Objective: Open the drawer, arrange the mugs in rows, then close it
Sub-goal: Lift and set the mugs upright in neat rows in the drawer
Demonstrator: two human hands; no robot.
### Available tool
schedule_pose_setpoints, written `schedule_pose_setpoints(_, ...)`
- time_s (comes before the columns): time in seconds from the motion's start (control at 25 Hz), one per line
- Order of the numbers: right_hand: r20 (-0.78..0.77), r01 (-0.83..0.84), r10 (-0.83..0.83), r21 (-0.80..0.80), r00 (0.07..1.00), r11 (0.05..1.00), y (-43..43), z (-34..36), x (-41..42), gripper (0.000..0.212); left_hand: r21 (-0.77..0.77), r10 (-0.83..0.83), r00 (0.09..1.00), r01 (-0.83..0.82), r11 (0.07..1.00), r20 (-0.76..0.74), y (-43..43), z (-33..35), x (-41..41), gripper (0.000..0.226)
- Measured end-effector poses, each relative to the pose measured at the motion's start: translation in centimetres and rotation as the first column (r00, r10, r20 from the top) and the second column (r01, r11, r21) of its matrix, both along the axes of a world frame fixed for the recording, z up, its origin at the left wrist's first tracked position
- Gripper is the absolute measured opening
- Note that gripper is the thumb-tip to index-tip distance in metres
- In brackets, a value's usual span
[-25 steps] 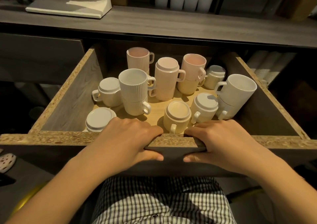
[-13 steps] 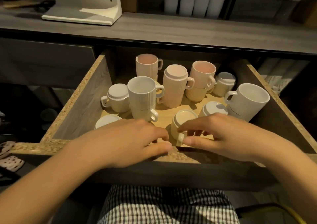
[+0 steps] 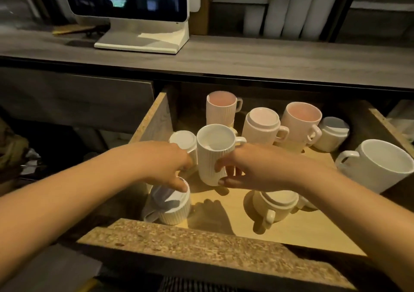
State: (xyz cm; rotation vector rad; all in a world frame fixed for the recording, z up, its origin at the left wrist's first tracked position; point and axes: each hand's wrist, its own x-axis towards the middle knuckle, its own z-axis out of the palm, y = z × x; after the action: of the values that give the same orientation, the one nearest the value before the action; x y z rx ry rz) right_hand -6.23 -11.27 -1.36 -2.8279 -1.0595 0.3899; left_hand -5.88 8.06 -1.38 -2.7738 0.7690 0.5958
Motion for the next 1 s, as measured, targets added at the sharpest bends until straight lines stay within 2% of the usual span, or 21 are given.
schedule_pose_setpoints(0.12, -0.070, -0.034, 0.029, -0.069, 0.997, 0.997, 1.1, -1.6, 0.7, 0.038, 0.046, 0.057, 0.993, -0.053, 0.998, -0.099, -0.2, -2.0, 1.2, 0.059)
schedule_pose_setpoints(0.24, -0.113, -0.044, 0.031, -0.116, 0.993, 0.992, 1.1, -2.8, 0.9, 0.037, 0.144, 0.089, 0.989, -0.071, 0.987, -0.120, -1.1, -3.5, 1.4, 0.073)
schedule_pose_setpoints(0.4, -0.197, -0.020, 0.004, -0.078, 0.980, 0.997, 0.9, -3.6, 0.9, 0.037, 0.277, 0.006, 1.000, 0.001, 0.961, -0.024, -1.2, -4.9, 1.0, 0.074)
schedule_pose_setpoints(0.56, -0.210, -0.020, 0.005, -0.069, 0.978, 0.997, 0.7, -3.1, 0.6, 0.038, 0.239, -0.028, 0.999, 0.034, 0.971, -0.027, -0.6, -4.8, 0.8, 0.068)
schedule_pose_setpoints(0.68, -0.188, -0.001, -0.004, -0.024, 0.982, 1.000, 0.0, -2.0, 0.7, 0.040, -0.002, 0.067, 0.992, -0.067, 0.998, -0.105, 1.0, -2.9, 0.8, 0.064)
schedule_pose_setpoints(0.8, -0.166, 0.036, -0.019, 0.097, 0.986, 0.995, -1.0, -0.7, 0.6, 0.044, -0.333, 0.106, 0.970, -0.176, 0.926, -0.218, 3.3, -0.7, 0.5, 0.059)
schedule_pose_setpoints(0.84, -0.181, 0.059, -0.028, 0.168, 0.983, 0.984, -1.3, -0.3, 0.5, 0.049, -0.449, 0.099, 0.961, -0.209, 0.869, -0.257, 3.9, -0.4, 0.3, 0.058)
schedule_pose_setpoints(0.92, -0.241, 0.096, -0.018, 0.316, 0.970, 0.944, -1.6, 0.2, 0.1, 0.064, -0.662, 0.062, 0.943, -0.275, 0.697, -0.327, 4.7, -0.2, -0.2, 0.058)
schedule_pose_setpoints(1.0, -0.292, 0.115, 0.018, 0.434, 0.956, 0.893, -1.7, 0.4, -0.4, 0.077, -0.791, 0.017, 0.929, -0.325, 0.519, -0.371, 4.8, -0.2, -0.5, 0.059)
